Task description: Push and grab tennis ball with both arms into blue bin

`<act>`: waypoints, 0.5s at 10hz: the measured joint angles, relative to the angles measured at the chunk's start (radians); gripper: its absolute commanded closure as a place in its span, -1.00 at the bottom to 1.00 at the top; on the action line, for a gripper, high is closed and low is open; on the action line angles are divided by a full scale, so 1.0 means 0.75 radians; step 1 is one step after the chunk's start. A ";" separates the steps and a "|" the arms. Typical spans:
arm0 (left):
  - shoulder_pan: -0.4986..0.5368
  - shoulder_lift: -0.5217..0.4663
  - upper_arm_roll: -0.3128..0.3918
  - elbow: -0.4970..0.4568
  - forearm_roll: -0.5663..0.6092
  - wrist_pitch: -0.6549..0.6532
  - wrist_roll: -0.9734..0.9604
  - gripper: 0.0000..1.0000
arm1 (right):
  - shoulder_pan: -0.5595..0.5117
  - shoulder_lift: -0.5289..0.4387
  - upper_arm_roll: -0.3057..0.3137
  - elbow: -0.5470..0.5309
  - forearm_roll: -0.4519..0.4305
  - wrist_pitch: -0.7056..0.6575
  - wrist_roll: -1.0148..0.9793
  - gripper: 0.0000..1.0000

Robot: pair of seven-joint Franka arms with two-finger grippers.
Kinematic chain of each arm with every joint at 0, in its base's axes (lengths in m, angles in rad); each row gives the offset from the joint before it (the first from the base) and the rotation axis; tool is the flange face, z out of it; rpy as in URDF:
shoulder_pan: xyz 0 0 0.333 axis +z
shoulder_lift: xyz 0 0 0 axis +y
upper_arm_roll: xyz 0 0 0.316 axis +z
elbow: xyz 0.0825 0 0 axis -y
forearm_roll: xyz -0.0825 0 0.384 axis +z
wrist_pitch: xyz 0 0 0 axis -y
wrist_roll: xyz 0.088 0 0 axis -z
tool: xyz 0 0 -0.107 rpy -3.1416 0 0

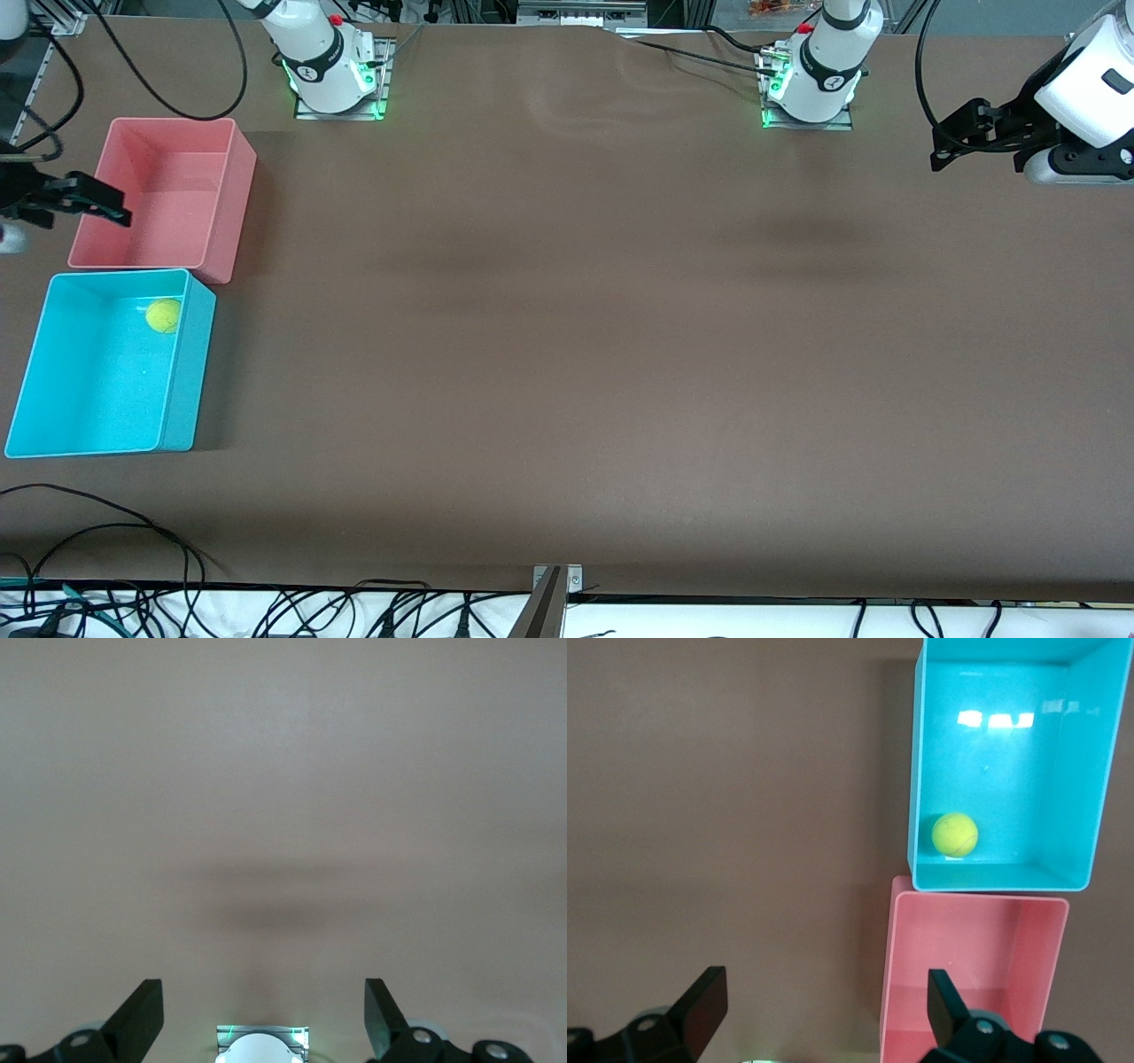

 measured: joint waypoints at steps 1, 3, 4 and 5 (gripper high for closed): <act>0.000 0.000 0.000 0.000 0.000 0.000 0.000 -1.00 | 0.006 -0.040 0.000 -0.077 0.000 0.012 0.004 -1.00; 0.001 0.000 0.001 0.000 0.000 0.000 0.000 -1.00 | 0.072 -0.070 0.000 -0.130 0.000 0.023 0.017 -1.00; 0.002 0.000 0.001 0.000 0.000 0.000 0.000 -1.00 | 0.104 -0.070 0.001 -0.130 0.000 0.023 0.030 -1.00; 0.002 0.000 0.000 0.000 0.000 0.000 0.000 -1.00 | 0.113 -0.068 0.001 -0.126 -0.001 0.020 0.032 -1.00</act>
